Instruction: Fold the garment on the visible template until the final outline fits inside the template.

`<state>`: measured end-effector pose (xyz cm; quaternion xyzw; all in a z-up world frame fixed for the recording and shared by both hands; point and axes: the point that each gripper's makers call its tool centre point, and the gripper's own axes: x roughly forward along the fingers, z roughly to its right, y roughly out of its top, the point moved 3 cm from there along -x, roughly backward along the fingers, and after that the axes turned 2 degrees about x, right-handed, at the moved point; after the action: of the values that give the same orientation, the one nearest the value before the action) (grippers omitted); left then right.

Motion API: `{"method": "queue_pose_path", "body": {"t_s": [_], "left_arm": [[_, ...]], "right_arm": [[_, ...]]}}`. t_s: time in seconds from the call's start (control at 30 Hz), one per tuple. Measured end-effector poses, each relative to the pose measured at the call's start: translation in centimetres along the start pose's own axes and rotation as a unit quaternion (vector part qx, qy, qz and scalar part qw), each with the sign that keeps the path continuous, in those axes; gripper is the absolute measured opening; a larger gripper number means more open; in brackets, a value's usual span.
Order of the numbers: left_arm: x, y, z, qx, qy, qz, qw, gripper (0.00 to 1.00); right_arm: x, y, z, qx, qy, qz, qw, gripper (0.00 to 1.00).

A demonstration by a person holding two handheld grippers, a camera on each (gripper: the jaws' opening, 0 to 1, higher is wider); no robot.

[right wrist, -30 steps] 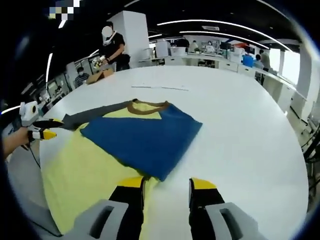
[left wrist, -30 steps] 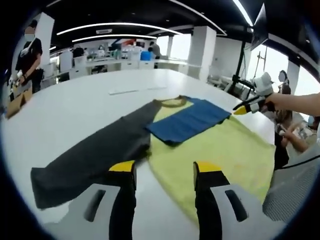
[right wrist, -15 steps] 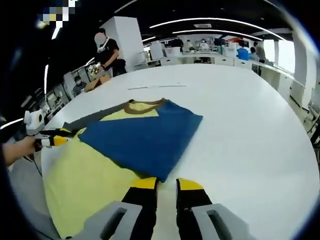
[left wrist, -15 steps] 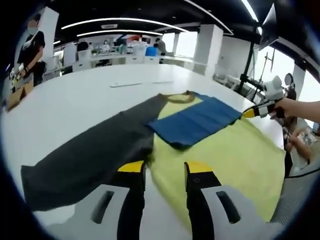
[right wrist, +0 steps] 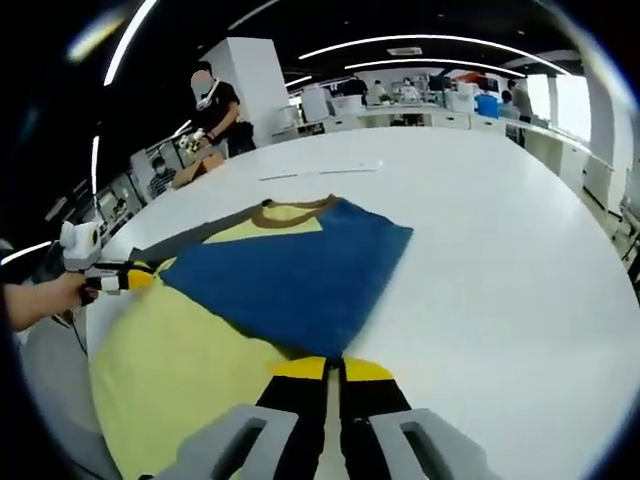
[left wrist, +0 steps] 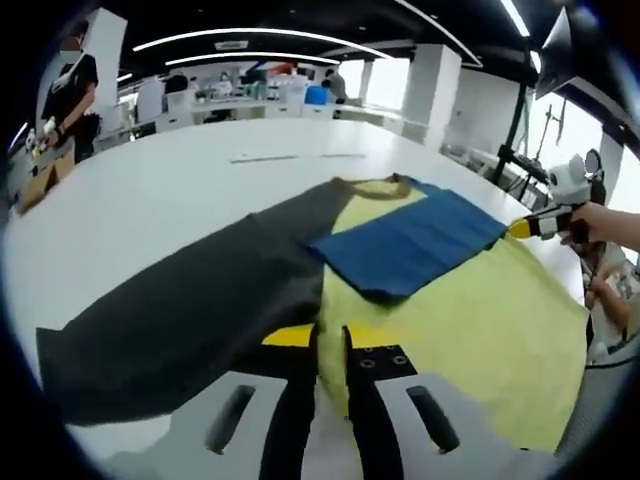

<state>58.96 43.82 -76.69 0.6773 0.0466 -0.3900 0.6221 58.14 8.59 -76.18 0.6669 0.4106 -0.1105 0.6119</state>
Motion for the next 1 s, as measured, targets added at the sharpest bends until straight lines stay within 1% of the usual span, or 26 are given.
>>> {"method": "queue_pose_path", "body": {"t_s": [0.03,0.1,0.17,0.27,0.4,0.53,0.57,0.63,0.83,1.0], "left_arm": [[0.1,0.2,-0.3,0.004,0.006,0.008,0.9999,0.00],[0.3,0.3,-0.4,-0.020,0.003,0.010,0.9997,0.00],[0.3,0.4,-0.4,-0.011,0.005,0.009,0.9999,0.00],[0.4,0.5,-0.2,0.007,0.009,0.007,0.9999,0.00],[0.4,0.5,-0.3,0.001,0.012,0.008,0.9999,0.00],[0.3,0.5,-0.4,0.001,0.016,0.006,0.9998,0.00],[0.4,0.5,-0.4,-0.001,0.017,0.007,0.9998,0.00],[0.4,0.5,-0.5,-0.005,0.020,0.008,0.9998,0.00],[0.9,0.8,-0.7,-0.011,0.024,0.007,0.9996,0.00],[0.8,0.8,-0.7,-0.022,0.024,0.008,0.9995,0.00]], "right_arm": [[0.0,0.0,0.2,-0.003,-0.005,-0.002,1.0000,0.00],[-0.1,-0.1,0.4,-0.010,-0.009,-0.005,0.9999,0.00],[-0.1,-0.1,0.5,-0.016,-0.013,-0.006,0.9998,0.00],[-0.3,0.0,1.0,-0.046,-0.030,-0.013,0.9984,0.00],[-0.2,0.1,1.4,-0.048,-0.038,-0.014,0.9980,0.00],[-0.1,0.4,1.7,-0.061,-0.048,-0.018,0.9968,0.00],[-0.1,0.5,1.9,-0.069,-0.054,-0.019,0.9960,0.00],[0.1,0.6,2.0,-0.080,-0.055,-0.023,0.9950,0.00],[0.5,1.4,2.8,-0.091,-0.066,-0.028,0.9933,0.00],[0.6,1.3,2.6,-0.091,-0.055,-0.039,0.9935,0.00]]}}
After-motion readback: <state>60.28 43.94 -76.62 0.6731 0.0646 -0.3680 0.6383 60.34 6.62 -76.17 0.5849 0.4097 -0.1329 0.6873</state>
